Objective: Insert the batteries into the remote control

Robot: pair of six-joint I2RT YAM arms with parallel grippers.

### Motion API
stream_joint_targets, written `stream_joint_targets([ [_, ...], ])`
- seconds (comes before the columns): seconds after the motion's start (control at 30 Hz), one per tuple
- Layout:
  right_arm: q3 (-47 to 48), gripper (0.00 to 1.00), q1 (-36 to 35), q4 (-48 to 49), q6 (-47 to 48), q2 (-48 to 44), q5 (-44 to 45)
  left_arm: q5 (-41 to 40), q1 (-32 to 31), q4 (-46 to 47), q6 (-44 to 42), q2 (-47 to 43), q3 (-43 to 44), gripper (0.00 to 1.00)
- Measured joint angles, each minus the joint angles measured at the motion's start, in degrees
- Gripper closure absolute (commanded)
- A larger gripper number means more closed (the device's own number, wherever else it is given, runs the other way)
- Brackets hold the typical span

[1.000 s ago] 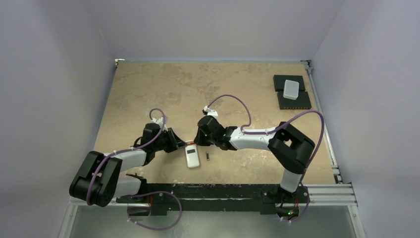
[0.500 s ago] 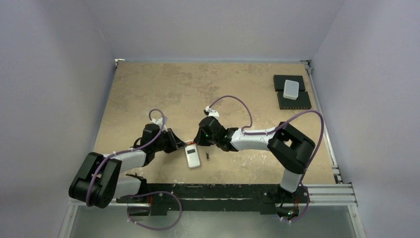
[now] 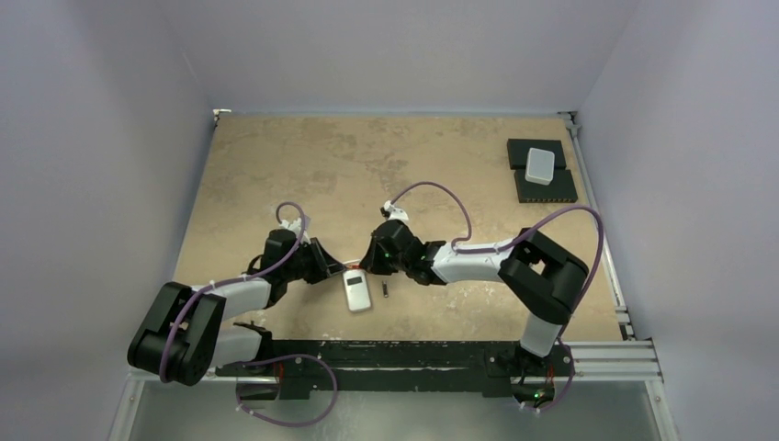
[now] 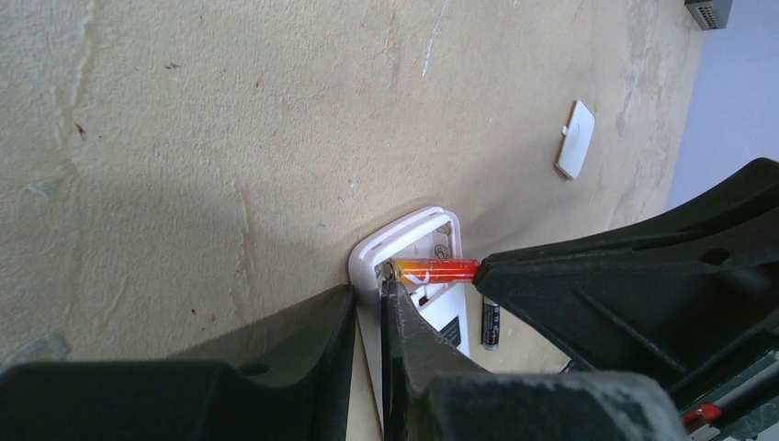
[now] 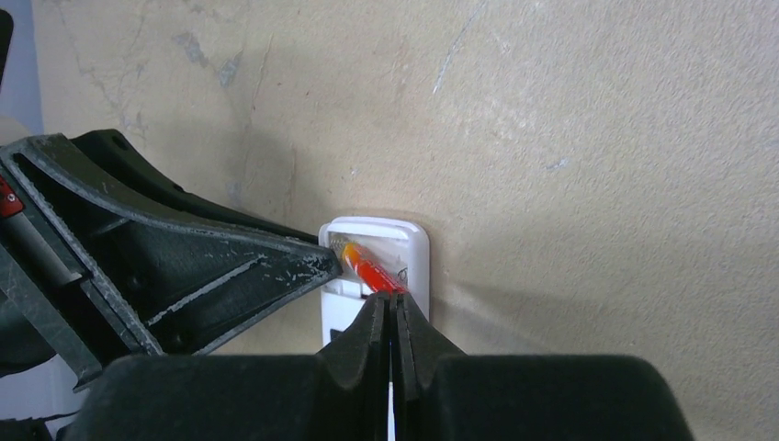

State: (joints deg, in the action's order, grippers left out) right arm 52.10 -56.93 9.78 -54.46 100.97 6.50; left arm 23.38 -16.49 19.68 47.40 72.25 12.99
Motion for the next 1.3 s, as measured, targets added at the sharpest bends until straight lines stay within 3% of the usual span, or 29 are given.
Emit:
stream_joint_targets([
  [0.67, -2.0, 0.94, -0.7, 1.4, -1.5, -0.3, -1.7, 0.1, 0.0, -0.1, 0.0, -0.1, 0.0, 0.9],
  [1.0, -2.0, 0.84, -0.9, -2.2, -1.2, -2.8, -0.9, 0.2, 0.0, -3.1, -0.6, -1.3, 0.6, 0.82],
  [1.3, -2.0, 0.82, -0.9, -3.1, -0.6, -4.9, 0.0, 0.2, 0.0, -7.4, -1.6, -4.1, 1.9, 0.71],
])
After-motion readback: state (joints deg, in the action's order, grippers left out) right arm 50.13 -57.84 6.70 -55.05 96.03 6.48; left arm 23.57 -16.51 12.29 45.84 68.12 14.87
